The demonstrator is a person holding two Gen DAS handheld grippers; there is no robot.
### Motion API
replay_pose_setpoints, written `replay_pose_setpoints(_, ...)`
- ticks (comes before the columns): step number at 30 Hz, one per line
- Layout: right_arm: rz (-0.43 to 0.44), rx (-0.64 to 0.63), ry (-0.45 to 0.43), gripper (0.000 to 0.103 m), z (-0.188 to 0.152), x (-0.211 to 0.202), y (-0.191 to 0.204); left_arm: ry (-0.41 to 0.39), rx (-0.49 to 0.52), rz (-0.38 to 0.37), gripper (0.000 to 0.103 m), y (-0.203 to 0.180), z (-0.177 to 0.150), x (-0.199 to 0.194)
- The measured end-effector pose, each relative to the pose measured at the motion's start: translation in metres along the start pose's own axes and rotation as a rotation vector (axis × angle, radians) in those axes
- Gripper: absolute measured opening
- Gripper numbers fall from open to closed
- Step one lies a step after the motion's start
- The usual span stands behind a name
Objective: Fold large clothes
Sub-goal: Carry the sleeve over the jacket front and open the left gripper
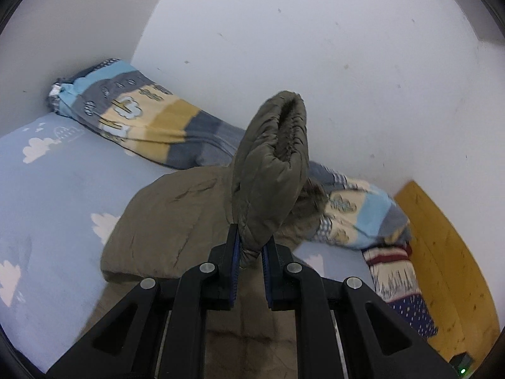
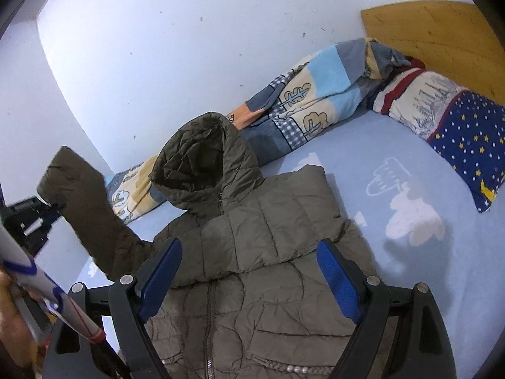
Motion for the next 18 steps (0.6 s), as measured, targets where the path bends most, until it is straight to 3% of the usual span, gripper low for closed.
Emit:
replay_pose_setpoints(11, -0.026, 0.061, -0.01, 0.091, 0.013, -0.012, -0.024, 0.141, 0.086, -0.019, 0.012, -0.081, -0.088, 0.059)
replay_pose_setpoints(18, -0.025, 0.112, 0.004, 0.091, 0.019, -0.013, -0.04, 0.249, 0.105, 0.013, 0.012, -0.095, -0.16, 0.101)
Point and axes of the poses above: each gripper's, at about its wrist camera, not at the fingertips, and x roughly the way its jaws point, y to its left, z to its top, the point moved 4 cm from there along x, roughly the way its jaws point, and after that the axes turned 4 degrees about -y, right-handed, at the moved point
